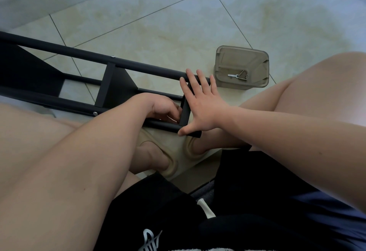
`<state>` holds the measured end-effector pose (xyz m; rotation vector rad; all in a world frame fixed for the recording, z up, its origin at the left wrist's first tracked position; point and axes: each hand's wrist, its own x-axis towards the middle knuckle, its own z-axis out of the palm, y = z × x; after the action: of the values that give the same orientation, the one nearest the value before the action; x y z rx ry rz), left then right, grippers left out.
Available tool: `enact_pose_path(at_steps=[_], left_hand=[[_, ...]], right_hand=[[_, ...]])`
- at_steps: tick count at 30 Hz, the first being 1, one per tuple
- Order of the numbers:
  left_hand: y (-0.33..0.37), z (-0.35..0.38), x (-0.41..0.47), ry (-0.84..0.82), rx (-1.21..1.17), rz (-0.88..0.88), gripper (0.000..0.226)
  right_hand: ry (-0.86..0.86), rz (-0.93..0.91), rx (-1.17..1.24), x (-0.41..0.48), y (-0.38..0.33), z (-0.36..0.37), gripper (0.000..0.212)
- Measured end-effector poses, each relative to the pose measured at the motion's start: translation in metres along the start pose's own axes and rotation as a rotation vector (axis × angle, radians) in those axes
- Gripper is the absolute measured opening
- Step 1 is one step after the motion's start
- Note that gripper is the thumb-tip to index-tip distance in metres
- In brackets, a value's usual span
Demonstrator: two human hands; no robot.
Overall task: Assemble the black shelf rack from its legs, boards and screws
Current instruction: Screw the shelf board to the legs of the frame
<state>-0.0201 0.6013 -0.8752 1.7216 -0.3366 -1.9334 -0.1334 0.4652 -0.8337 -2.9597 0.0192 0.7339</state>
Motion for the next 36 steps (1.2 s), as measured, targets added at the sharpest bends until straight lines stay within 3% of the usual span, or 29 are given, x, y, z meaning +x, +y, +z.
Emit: enact_pose_path(at_steps=[9, 17, 22, 26, 32, 36], left_hand=[[0.0, 0.001, 0.003, -0.007, 0.112, -0.014, 0.014], [-0.002, -0.001, 0.004, -0.004, 0.004, -0.005, 0.021], [-0.006, -0.005, 0.007, -0.013, 0.147, -0.067, 0.032], [-0.007, -0.006, 0.01, -0.015, 0.12, -0.021, 0.013], [-0.007, -0.005, 0.009, -0.021, 0.017, 0.0, 0.022], [-0.007, -0.006, 0.01, 0.002, 0.108, -0.039, 0.018]], right_hand=[[-0.003, 0.0, -0.002, 0.001, 0.0, 0.001, 0.152], [-0.006, -0.001, -0.004, 0.0, 0.0, 0.0, 0.151], [-0.003, 0.002, -0.006, 0.0, -0.001, 0.0, 0.151], [-0.001, 0.001, -0.002, 0.0, -0.001, 0.0, 0.152], [-0.001, 0.003, -0.008, 0.001, -0.001, 0.0, 0.152], [0.0, 0.001, -0.007, 0.0, 0.0, 0.0, 0.151]])
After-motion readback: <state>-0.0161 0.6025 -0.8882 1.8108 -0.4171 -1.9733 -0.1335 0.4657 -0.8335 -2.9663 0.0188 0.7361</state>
